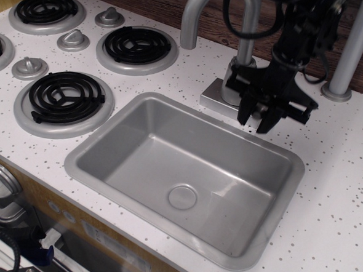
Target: Lever vertical to front
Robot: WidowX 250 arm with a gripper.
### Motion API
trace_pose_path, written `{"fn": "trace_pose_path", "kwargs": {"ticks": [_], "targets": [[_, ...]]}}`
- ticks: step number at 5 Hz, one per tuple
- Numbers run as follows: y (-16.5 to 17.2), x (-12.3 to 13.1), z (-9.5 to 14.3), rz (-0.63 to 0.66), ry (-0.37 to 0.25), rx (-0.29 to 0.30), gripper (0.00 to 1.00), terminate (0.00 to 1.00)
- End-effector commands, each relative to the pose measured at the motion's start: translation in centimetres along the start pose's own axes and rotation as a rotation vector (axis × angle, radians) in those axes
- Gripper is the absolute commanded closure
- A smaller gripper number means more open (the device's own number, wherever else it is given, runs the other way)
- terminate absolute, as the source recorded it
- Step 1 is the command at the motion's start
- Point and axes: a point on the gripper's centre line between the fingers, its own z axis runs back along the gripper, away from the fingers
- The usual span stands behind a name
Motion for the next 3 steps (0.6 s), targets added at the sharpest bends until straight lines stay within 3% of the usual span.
{"fn": "trace_pose_path", "kwargs": {"ticks": [1,2,3], "targets": [[0.1,2.0,0.8,-0.009,-0.104,-0.043,1.00,0.00],[0.1,2.2,1.8,-0.019,-0.087,-0.019,0.00,0.00],[0.4,2.3,3.7,-0.016,-0.073,0.027,0.00,1.00]]}}
